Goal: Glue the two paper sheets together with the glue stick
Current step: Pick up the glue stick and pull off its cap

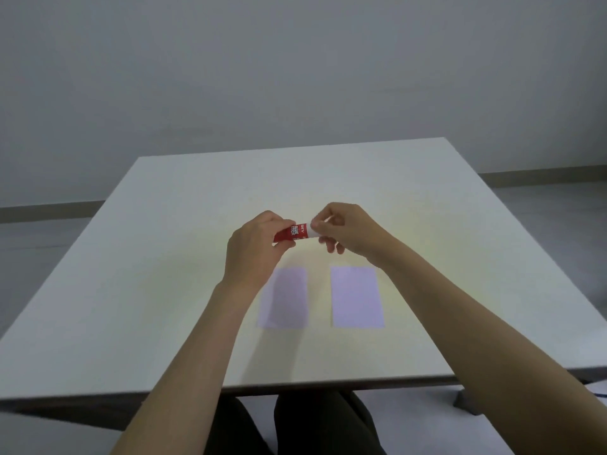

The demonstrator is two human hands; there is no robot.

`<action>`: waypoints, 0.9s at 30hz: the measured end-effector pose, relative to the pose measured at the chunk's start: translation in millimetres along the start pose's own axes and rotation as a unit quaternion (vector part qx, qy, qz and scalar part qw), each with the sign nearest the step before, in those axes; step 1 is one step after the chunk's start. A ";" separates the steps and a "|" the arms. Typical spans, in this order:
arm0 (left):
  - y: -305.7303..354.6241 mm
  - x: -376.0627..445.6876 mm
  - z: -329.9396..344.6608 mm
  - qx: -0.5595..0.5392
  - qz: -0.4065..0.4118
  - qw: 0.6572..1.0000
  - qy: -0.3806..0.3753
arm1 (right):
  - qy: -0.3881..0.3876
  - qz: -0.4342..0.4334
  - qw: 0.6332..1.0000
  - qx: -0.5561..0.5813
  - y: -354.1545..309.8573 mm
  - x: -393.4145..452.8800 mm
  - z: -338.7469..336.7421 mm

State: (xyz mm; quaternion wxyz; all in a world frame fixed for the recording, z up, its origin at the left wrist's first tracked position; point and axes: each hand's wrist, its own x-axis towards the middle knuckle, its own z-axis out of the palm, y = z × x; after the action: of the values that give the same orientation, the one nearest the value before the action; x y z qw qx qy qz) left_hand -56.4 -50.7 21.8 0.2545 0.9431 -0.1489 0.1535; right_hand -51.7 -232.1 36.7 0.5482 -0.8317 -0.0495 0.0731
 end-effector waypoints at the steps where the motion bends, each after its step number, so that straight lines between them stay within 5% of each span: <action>1: -0.6 -0.4 -0.4 0.002 -0.005 1.000 0.001 | -0.014 -0.008 1.000 0.005 -1.1 -0.5 -1.9; 7: 2.9 -2.5 -5.5 0.011 0.000 1.000 0.004 | 0.009 0.058 0.998 0.004 -11.6 2.1 4.0; 14: -3.9 -10.6 -12.8 0.020 -0.033 0.999 -0.021 | -0.017 -0.064 0.998 0.002 -7.9 1.1 -1.2; 17: -12.4 -16.7 -11.1 -0.005 -0.074 0.997 -0.035 | 0.062 -0.058 0.996 0.032 3.1 3.6 -17.0; 21: -16.9 -20.5 -11.6 -0.178 -0.158 0.971 0.001 | 0.189 -0.008 0.963 -0.190 43.4 14.3 -43.4; 27: -11.4 -21.5 -10.7 -0.424 -0.241 0.873 -0.009 | 0.160 0.024 0.937 -0.309 86.6 12.4 -49.9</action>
State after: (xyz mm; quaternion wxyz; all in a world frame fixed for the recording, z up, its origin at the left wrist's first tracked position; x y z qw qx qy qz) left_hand -74.1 -31.3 17.8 0.6578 0.7526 0.0297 0.0007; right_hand -30.5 -309.4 -24.3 0.2635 -0.9616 0.0389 -0.0671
